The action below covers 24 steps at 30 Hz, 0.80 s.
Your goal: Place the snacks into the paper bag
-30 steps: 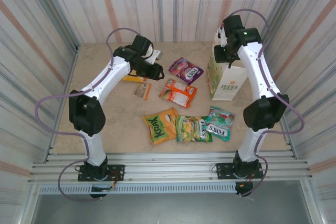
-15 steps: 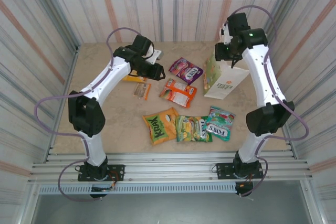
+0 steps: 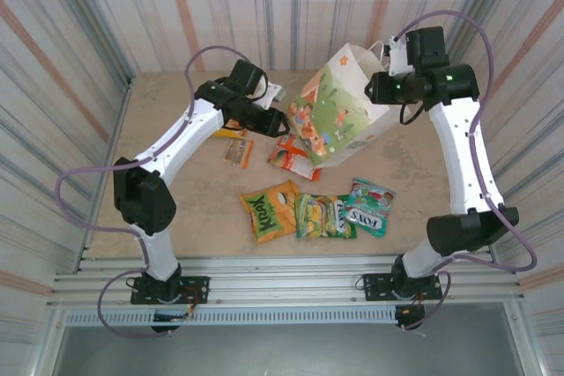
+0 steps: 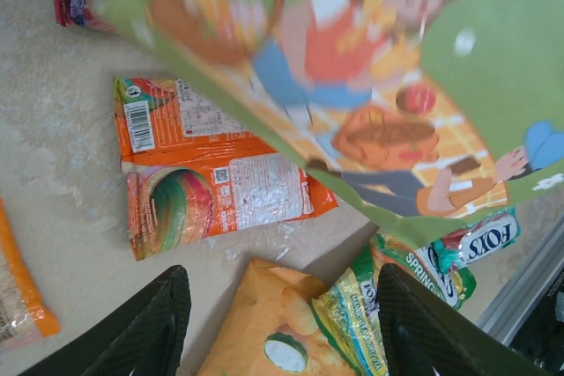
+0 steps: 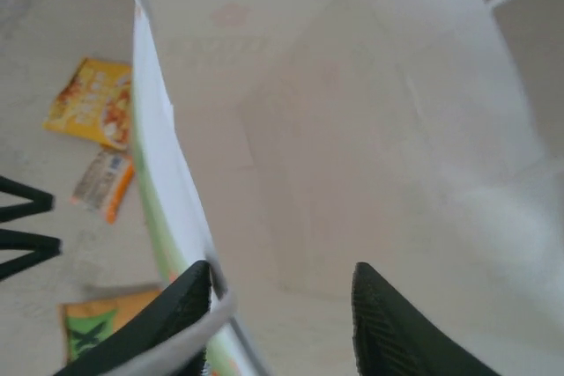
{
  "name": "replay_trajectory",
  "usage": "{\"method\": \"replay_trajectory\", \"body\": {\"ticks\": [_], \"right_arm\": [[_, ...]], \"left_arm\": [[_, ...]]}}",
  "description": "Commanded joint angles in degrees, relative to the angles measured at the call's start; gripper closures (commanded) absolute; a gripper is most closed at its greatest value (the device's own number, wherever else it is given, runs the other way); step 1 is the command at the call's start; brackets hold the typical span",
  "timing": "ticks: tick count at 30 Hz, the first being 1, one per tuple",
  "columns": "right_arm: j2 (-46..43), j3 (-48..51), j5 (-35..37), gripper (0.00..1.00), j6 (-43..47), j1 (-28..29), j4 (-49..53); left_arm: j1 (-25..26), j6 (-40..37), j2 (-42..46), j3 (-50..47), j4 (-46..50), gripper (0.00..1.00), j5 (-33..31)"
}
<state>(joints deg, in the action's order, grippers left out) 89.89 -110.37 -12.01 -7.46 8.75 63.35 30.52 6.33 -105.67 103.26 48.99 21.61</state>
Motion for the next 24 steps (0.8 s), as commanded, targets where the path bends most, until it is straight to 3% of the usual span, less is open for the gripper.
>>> {"method": "replay_trajectory", "body": {"ticks": [1, 4, 6, 16, 24], "right_arm": [[0.19, 2.39, -8.91, 0.7, -1.47, -1.01, -4.97], [-0.95, 5.33, -10.63, 0.94, -1.86, -2.02, -8.2], [-2.07, 6.39, -10.48, 1.0, -1.87, -2.89, -9.26], [-2.14, 0.4, 2.35, 1.0, 5.41, -6.63, -2.23], [3.37, -1.0, 7.88, 1.0, 6.41, -4.98, -1.9]], "left_arm": [[0.42, 1.53, 1.85, 0.36, -1.82, 0.4, 1.86], [0.47, 1.67, 1.89, 0.29, -2.35, 0.4, 2.07], [0.43, 1.51, 1.94, 0.27, -2.24, 0.4, 1.91], [0.48, 1.53, 1.3, 0.18, -1.99, 0.4, 1.32], [0.47, 1.77, 0.5, 0.19, -2.02, 0.41, 1.18]]}}
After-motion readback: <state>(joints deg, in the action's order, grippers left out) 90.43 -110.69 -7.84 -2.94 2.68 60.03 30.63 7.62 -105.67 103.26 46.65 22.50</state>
